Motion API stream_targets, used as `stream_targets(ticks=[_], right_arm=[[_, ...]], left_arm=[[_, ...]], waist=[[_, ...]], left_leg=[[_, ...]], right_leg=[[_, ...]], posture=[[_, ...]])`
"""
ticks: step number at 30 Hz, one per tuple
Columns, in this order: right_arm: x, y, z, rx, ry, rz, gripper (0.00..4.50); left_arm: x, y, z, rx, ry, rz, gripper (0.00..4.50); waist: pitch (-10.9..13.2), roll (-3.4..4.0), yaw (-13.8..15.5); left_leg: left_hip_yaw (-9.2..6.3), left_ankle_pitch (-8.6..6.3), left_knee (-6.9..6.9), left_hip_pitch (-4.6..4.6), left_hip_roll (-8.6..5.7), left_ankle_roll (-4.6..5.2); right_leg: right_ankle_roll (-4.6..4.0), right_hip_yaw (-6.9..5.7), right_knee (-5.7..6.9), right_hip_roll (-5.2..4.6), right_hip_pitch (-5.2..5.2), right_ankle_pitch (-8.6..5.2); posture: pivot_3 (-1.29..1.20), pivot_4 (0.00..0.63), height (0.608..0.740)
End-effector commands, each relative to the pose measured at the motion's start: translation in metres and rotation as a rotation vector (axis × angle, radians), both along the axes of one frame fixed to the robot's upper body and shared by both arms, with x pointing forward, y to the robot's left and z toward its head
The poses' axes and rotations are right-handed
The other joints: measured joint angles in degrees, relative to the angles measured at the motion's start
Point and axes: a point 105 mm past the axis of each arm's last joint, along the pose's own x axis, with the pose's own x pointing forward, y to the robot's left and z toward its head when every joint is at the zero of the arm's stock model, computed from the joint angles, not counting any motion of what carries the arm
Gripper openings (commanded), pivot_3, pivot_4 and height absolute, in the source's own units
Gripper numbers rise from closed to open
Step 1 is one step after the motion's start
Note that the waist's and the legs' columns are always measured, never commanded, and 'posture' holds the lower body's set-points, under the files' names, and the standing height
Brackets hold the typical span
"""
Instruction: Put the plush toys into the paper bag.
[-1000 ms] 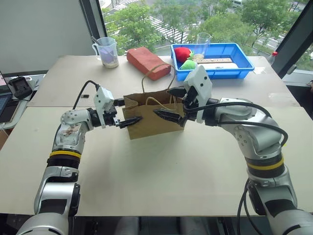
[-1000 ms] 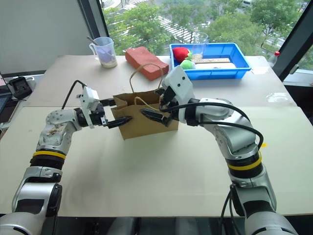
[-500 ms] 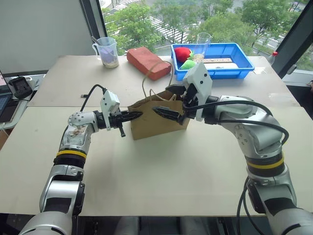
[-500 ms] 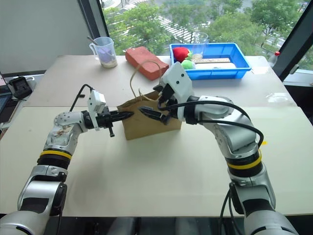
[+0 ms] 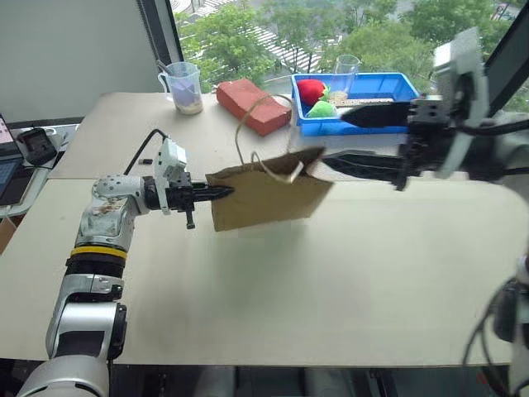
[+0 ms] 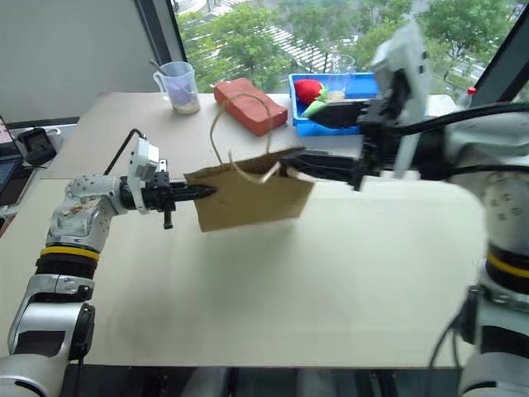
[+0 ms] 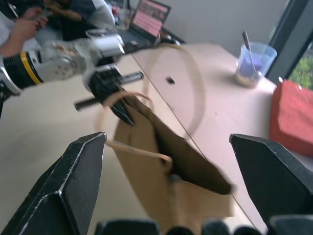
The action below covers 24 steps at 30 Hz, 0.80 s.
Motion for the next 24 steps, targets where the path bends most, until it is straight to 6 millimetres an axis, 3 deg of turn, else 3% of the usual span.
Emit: stream_targets(ticks=[1, 6, 10, 13, 20, 24], right_arm=[[-0.016, -0.003, 0.020, -0.001, -0.003, 0.082, 4.50], [-0.021, 0.006, 0.012, -0.027, 0.016, 0.133, 4.50], [-0.020, 0.008, 0.005, -0.049, 0.011, 0.132, 4.50], [-0.016, 0.006, -0.002, -0.063, 0.007, 0.116, 4.50], [-0.005, -0.026, -0.032, -0.118, -0.023, -0.026, 4.50], [-0.006, -0.048, -0.049, -0.160, -0.011, -0.101, 4.50]], left_arm=[[-0.014, -0.013, 0.000, -0.008, 0.023, -0.095, 0.02], [-0.005, -0.017, -0.021, 0.007, 0.044, -0.054, 0.02], [-0.003, -0.016, -0.026, 0.013, 0.049, -0.035, 0.02], [-0.007, -0.010, -0.023, 0.015, 0.064, -0.017, 0.93], [-0.020, 0.034, 0.014, 0.053, 0.048, 0.126, 4.25], [-0.024, 0.059, 0.028, 0.117, 0.033, 0.247, 4.39]], waist=[[0.0, 0.05, -0.1], [0.0, 0.04, -0.3], [0.0, 0.04, -0.1], [0.0, 0.04, 0.1], [0.0, 0.05, 0.0], [0.0, 0.08, 0.1]], left_leg=[[0.02, -0.02, 0.00, 0.02, 0.00, 0.04], [0.05, -0.03, 0.06, 0.10, 0.03, 0.05], [0.04, -0.02, 0.08, 0.07, 0.03, 0.04], [0.04, -0.03, 0.08, 0.01, 0.02, 0.05], [0.01, -0.07, 0.07, -0.06, 0.03, 0.13], [0.04, -0.07, 0.07, -0.03, 0.03, 0.12]], right_leg=[[0.00, 0.00, 0.01, 0.00, -0.02, 0.00], [0.01, 0.01, -0.09, 0.03, -0.03, -0.01], [0.01, 0.02, -0.05, 0.03, -0.03, -0.01], [0.01, 0.01, 0.08, 0.02, -0.04, -0.01], [0.01, -0.02, 0.03, 0.02, -0.08, -0.01], [0.02, -0.01, 0.03, 0.02, -0.05, -0.02]], posture=[[0.00, 0.150, 0.740], [0.00, 0.150, 0.740], [0.00, 0.150, 0.740], [0.00, 0.150, 0.740], [0.00, 0.150, 0.740], [0.00, 0.150, 0.740]])
